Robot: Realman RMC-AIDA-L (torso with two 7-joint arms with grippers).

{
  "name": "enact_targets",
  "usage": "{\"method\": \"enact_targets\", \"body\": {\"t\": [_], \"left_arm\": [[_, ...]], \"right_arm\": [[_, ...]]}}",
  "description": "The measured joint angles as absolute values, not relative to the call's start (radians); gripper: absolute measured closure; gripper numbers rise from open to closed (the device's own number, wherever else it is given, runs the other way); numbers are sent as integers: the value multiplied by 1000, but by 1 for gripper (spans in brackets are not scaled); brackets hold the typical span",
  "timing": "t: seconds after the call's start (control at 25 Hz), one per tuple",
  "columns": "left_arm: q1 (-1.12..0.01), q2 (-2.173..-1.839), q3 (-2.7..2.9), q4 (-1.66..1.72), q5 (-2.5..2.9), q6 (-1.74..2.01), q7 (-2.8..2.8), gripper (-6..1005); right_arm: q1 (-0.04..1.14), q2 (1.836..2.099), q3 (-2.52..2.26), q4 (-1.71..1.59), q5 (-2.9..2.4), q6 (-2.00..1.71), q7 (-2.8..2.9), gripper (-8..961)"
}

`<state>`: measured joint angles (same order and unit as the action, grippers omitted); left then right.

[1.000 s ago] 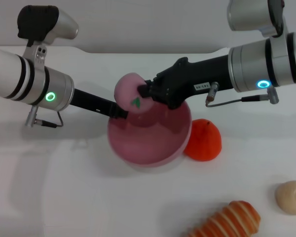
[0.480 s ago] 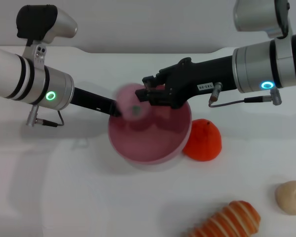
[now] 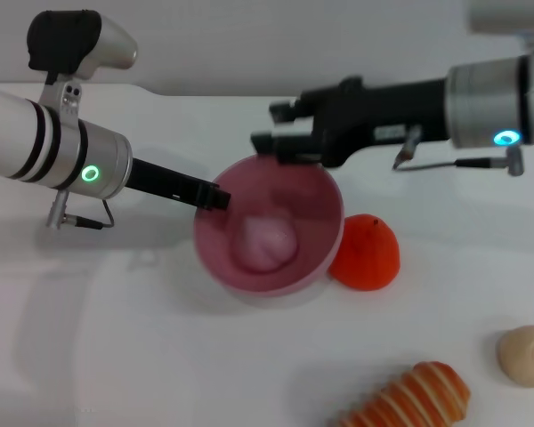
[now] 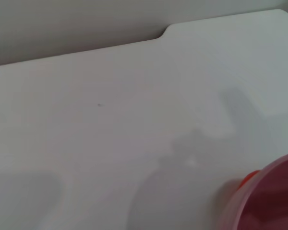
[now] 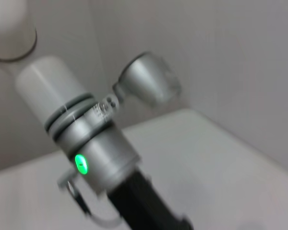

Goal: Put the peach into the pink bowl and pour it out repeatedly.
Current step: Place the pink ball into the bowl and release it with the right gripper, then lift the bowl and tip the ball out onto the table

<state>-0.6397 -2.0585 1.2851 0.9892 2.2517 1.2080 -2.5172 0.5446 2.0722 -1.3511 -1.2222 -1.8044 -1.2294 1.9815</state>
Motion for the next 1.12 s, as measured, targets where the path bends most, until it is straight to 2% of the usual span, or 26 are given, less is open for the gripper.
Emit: {"method": "enact_targets", "body": {"t": [0.28, 0.44, 0.72, 1.12], "left_arm": [[-638, -2059, 1283, 989, 2252, 1197, -2512, 948], [-638, -2059, 1284, 989, 2252, 1184, -2512, 948], [-625, -2062, 1304, 990, 2173, 1096, -2481, 948], [-599, -2067, 1578, 997, 1630, 863, -2022, 948]], "right_arm": [[382, 2073, -1256, -1172, -1287, -1265, 1523, 455], [292, 2076, -1254, -972, -789, -1348, 1070, 457], [287, 2073, -1234, -608, -311, -1578, 696, 461], [266, 2069, -1130, -500, -255, -1593, 678, 467]]}}
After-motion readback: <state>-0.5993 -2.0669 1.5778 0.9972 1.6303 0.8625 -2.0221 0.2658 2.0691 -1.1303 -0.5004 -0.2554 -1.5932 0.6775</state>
